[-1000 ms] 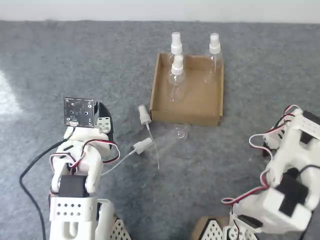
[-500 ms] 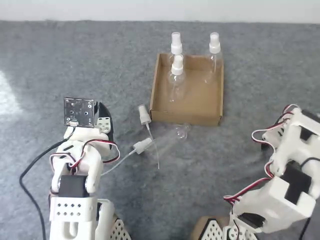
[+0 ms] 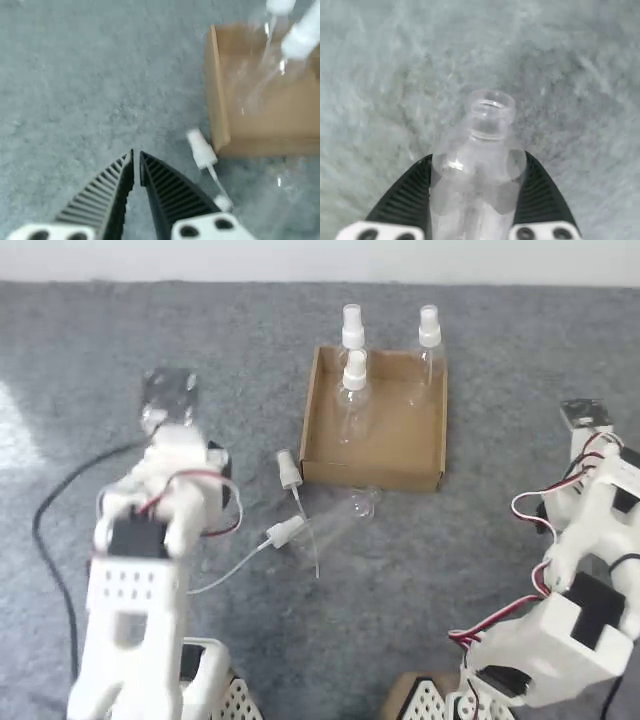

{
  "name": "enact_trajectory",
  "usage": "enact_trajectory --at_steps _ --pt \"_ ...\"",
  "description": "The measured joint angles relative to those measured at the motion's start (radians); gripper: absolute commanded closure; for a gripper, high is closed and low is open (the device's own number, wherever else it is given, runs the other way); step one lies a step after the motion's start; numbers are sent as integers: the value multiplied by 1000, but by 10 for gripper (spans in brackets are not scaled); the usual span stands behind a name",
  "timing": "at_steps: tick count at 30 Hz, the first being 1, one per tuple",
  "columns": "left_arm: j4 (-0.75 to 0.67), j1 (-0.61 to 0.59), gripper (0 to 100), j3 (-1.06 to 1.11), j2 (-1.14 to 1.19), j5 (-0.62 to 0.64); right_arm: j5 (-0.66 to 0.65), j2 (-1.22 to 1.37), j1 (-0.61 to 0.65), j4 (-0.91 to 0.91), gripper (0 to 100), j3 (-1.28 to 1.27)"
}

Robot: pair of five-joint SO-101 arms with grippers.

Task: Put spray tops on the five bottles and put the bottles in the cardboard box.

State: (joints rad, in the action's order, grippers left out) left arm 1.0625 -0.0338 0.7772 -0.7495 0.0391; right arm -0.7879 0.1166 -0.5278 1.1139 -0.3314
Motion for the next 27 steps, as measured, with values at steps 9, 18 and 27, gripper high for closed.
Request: enact_trajectory --at_steps 9,18,27 --pt "14 69 946 -245 460 14 -301 0 -6 -135 989 -52" --pt "60 124 795 -437 781 80 -256 0 -41 -215 987 -127" --pt "60 137 771 -528 941 262 -244 0 -80 -216 987 -153"
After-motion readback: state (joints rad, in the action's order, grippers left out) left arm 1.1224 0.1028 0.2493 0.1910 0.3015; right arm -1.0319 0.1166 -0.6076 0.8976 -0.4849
